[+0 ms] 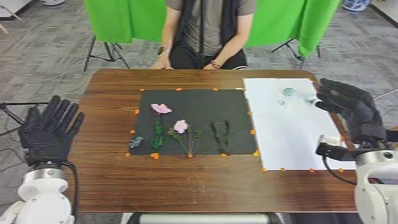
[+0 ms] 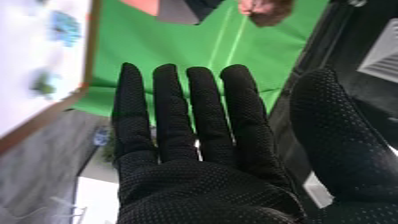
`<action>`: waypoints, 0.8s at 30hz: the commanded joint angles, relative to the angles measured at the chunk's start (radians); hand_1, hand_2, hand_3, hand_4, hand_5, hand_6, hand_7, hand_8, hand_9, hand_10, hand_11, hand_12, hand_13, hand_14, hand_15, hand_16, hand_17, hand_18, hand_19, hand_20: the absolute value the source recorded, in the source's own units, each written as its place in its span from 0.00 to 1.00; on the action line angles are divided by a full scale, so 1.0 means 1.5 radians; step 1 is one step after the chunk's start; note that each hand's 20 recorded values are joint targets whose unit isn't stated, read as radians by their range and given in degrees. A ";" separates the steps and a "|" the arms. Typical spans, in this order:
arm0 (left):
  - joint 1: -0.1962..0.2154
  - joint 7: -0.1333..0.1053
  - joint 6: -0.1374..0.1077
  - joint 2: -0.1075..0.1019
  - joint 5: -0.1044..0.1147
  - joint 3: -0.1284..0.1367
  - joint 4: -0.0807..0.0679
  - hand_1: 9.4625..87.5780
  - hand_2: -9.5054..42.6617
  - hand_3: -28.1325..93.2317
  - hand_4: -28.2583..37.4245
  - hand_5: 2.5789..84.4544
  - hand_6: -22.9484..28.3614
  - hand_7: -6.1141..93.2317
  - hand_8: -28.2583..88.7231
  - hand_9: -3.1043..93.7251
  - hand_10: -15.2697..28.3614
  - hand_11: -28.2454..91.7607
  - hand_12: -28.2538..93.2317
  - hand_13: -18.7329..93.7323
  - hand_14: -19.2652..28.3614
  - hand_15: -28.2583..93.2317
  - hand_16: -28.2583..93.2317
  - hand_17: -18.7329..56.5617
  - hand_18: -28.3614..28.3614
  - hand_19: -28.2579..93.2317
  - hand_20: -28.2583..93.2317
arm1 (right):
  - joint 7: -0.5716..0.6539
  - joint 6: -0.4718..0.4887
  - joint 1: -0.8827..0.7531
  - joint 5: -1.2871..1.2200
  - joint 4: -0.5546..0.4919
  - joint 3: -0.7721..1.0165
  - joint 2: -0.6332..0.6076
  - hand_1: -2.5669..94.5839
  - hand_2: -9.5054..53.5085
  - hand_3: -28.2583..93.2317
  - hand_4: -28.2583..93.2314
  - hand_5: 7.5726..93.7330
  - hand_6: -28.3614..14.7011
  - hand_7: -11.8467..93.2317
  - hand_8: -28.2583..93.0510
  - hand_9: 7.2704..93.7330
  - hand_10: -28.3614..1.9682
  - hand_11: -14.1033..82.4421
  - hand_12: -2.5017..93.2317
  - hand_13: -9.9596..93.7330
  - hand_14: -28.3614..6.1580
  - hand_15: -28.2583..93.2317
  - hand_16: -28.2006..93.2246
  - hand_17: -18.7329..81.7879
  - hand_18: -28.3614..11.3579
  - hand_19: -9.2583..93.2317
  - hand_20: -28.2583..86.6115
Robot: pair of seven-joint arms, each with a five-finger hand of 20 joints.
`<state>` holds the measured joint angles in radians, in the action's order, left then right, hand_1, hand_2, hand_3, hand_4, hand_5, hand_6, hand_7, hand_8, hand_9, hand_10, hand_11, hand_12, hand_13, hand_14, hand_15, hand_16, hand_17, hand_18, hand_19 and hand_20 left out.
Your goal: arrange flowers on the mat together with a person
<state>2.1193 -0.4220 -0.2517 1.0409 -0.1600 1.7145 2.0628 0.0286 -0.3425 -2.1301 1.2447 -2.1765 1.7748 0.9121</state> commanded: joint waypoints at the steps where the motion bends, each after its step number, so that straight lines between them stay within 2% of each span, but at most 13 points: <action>1: 0.031 -0.008 0.010 0.022 0.008 0.010 0.006 0.18 0.49 0.84 0.00 0.49 0.61 0.15 0.16 0.41 0.65 0.37 0.27 0.41 0.68 0.43 0.17 0.19 0.76 0.55 0.29 | -0.010 0.009 -0.042 0.009 -0.014 0.014 0.028 0.31 0.28 0.91 0.01 0.46 0.59 0.25 0.13 0.46 0.52 0.22 0.14 0.49 0.47 0.34 0.35 0.37 0.32 0.48 0.38; 8: 0.040 -0.011 0.013 0.032 0.012 0.014 0.010 0.19 0.49 0.84 0.00 0.50 0.61 0.15 0.16 0.41 0.65 0.37 0.27 0.41 0.68 0.43 0.17 0.19 0.76 0.55 0.29 | -0.008 0.020 -0.053 -0.004 -0.016 0.022 0.031 0.32 0.28 0.91 0.01 0.46 0.60 0.25 0.13 0.47 0.53 0.22 0.14 0.49 0.47 0.34 0.35 0.37 0.31 0.48 0.39; 9: 0.036 -0.007 0.014 0.032 0.014 0.012 0.008 0.19 0.49 0.84 0.00 0.50 0.61 0.15 0.16 0.41 0.65 0.37 0.27 0.41 0.68 0.43 0.17 0.19 0.76 0.55 0.29 | -0.007 0.023 -0.057 -0.006 -0.018 0.026 0.035 0.32 0.28 0.91 0.01 0.46 0.60 0.25 0.13 0.47 0.53 0.22 0.14 0.49 0.47 0.34 0.35 0.37 0.31 0.48 0.39; 18: 0.040 -0.016 0.007 0.029 0.018 0.007 0.014 0.18 0.49 0.84 0.00 0.51 0.62 0.15 0.16 0.41 0.65 0.37 0.27 0.42 0.69 0.43 0.17 0.19 0.76 0.55 0.29 | -0.010 0.053 -0.063 -0.009 -0.018 0.044 0.047 0.32 0.28 0.91 0.01 0.47 0.60 0.25 0.13 0.47 0.53 0.22 0.14 0.49 0.47 0.34 0.35 0.37 0.31 0.49 0.40; 20: 0.038 -0.011 0.006 0.033 0.014 0.006 0.014 0.18 0.49 0.84 0.00 0.50 0.62 0.15 0.16 0.41 0.65 0.37 0.27 0.42 0.69 0.43 0.17 0.19 0.76 0.55 0.29 | -0.012 0.055 -0.065 -0.012 -0.019 0.048 0.052 0.32 0.28 0.91 0.01 0.47 0.60 0.25 0.13 0.47 0.53 0.22 0.14 0.49 0.47 0.34 0.35 0.37 0.31 0.49 0.40; 24: 0.040 -0.015 0.008 0.029 0.015 0.006 0.016 0.19 0.48 0.84 0.00 0.51 0.62 0.15 0.16 0.41 0.64 0.37 0.27 0.42 0.68 0.43 0.17 0.19 0.76 0.55 0.29 | -0.016 0.070 -0.074 -0.013 -0.021 0.054 0.059 0.32 0.28 0.91 0.01 0.47 0.60 0.25 0.13 0.47 0.54 0.22 0.14 0.50 0.47 0.34 0.35 0.37 0.31 0.49 0.40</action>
<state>2.1630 -0.4387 -0.2445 1.0794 -0.1412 1.7296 2.0799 0.0209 -0.2644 -2.2105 1.2290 -2.1957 1.8393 0.9807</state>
